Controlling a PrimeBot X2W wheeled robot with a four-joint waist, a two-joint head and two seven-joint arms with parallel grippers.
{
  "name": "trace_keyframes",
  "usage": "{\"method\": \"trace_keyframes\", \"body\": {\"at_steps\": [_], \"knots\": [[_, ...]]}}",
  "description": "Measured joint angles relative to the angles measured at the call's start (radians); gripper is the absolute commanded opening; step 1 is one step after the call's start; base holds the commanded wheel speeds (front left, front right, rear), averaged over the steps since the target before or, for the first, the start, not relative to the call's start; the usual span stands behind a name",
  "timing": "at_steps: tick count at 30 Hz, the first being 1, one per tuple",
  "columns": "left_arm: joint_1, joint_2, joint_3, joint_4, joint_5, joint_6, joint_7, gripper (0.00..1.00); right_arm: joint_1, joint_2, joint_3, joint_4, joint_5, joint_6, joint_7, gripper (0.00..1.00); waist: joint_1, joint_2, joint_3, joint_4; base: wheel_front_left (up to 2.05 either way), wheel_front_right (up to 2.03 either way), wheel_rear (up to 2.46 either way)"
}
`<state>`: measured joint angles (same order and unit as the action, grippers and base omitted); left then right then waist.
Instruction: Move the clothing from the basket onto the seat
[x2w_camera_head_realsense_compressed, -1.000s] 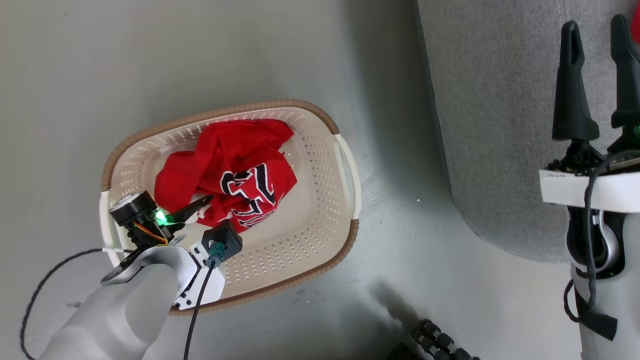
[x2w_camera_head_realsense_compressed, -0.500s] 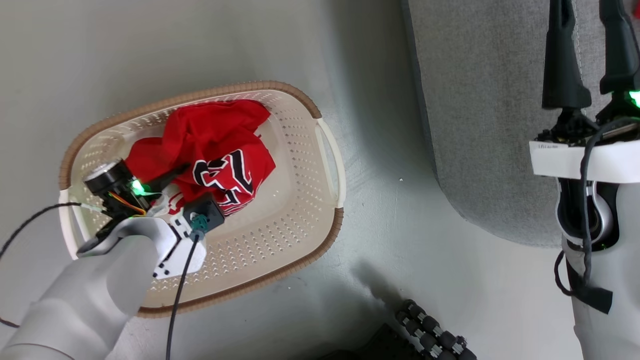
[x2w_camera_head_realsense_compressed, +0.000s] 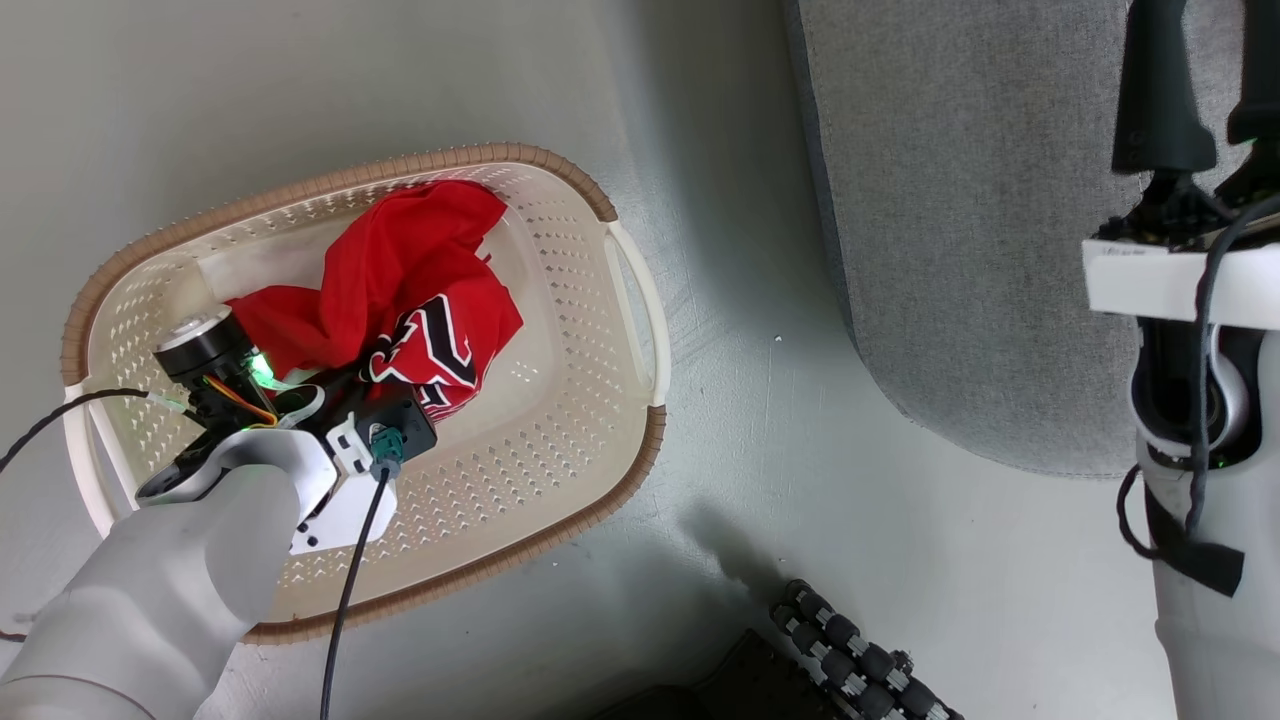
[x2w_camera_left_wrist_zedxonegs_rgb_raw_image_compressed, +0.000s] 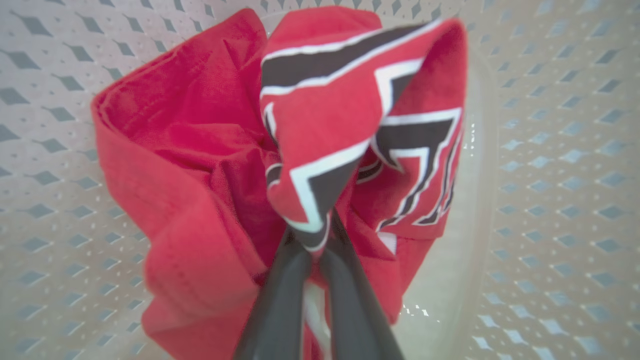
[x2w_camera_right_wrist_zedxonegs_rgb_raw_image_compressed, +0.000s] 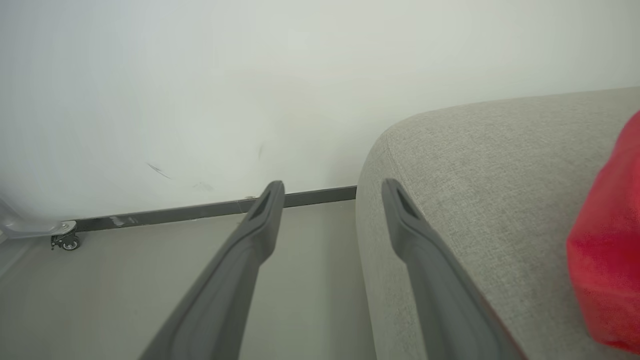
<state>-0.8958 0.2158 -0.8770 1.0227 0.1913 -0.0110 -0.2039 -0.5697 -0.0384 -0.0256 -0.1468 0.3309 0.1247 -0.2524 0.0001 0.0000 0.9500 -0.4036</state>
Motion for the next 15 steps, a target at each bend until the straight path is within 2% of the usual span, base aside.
{"method": "trace_keyframes", "body": {"at_steps": [15], "knots": [[-0.021,-0.016,0.026,-0.029,-0.022,0.023,-0.028,0.0,-0.037,0.0,-0.027,0.014,0.003,0.0,0.0,1.0,0.0,0.0,-0.02,0.021,0.0,0.0,0.0]]}}
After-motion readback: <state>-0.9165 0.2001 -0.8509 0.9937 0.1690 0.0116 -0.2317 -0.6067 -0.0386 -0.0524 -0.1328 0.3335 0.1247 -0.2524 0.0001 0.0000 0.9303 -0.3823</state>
